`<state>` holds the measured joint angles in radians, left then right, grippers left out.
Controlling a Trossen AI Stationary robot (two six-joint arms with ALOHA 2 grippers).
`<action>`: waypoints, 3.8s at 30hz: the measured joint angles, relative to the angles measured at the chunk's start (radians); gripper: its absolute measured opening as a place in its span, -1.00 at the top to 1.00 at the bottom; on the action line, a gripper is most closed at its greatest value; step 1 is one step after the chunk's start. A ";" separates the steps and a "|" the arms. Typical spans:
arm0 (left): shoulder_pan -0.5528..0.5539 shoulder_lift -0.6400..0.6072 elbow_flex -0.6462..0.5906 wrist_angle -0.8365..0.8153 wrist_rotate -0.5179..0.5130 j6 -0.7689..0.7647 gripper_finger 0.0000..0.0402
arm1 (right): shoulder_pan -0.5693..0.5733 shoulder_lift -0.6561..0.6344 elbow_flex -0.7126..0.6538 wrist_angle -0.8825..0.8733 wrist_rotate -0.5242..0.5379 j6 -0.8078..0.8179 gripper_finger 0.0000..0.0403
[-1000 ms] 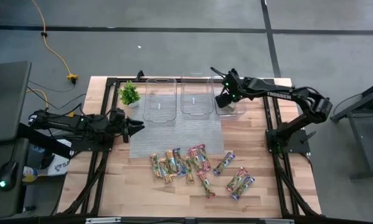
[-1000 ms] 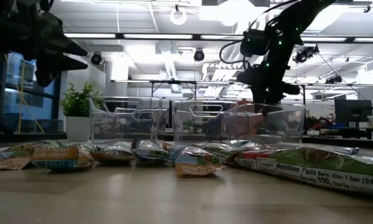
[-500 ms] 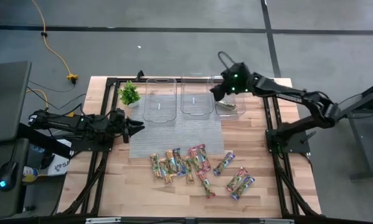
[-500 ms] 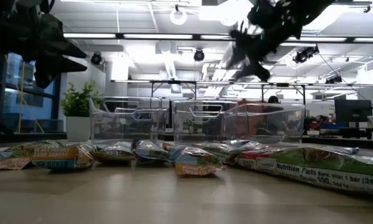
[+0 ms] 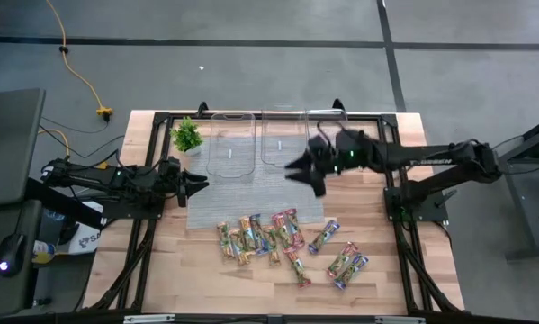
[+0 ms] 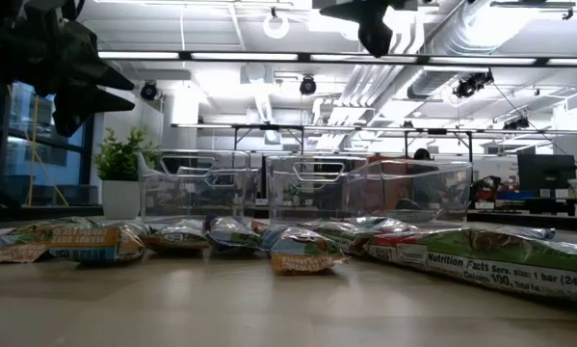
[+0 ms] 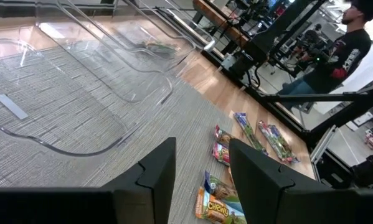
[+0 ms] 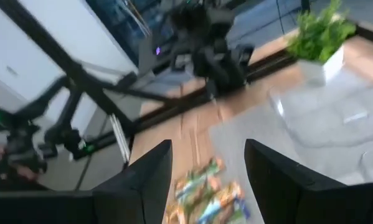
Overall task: Pick and place Granola Bars by type
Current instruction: Put the yellow granola bar into the right transparent bin
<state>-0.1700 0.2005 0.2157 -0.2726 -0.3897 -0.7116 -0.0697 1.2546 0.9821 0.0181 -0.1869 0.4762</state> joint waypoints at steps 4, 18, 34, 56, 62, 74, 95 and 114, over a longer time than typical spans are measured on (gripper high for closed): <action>0.000 0.000 0.000 0.000 0.000 -0.001 0.29 | 0.108 0.001 0.000 -0.117 0.125 0.072 0.08; 0.000 0.000 0.000 0.004 0.000 -0.034 0.29 | 0.335 0.154 0.140 -0.348 0.203 0.157 0.18; 0.000 0.000 0.000 0.008 0.009 -0.105 0.29 | 0.378 0.595 0.546 -0.768 0.304 0.628 0.25; 0.000 0.000 0.000 0.026 0.266 -0.059 0.29 | 0.442 0.823 0.653 -0.545 0.273 0.912 0.25; 0.000 0.000 0.000 0.024 0.319 -0.018 0.29 | 0.450 0.823 0.653 -0.409 0.230 0.840 0.25; 0.000 0.000 0.000 0.023 0.321 -0.018 0.29 | 0.468 0.823 0.654 -0.297 0.275 0.927 0.25; 0.000 0.000 0.000 0.023 0.336 -0.001 0.29 | 0.393 0.822 0.653 -0.601 0.055 0.820 0.25; 0.000 0.000 0.000 0.020 0.338 0.000 0.29 | 0.364 0.827 0.574 -0.608 -0.004 0.910 -0.09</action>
<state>-0.1703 0.2005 0.2161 -0.2523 -0.0521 -0.7113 0.2941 2.0819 1.5565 -0.5895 -0.1909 1.3866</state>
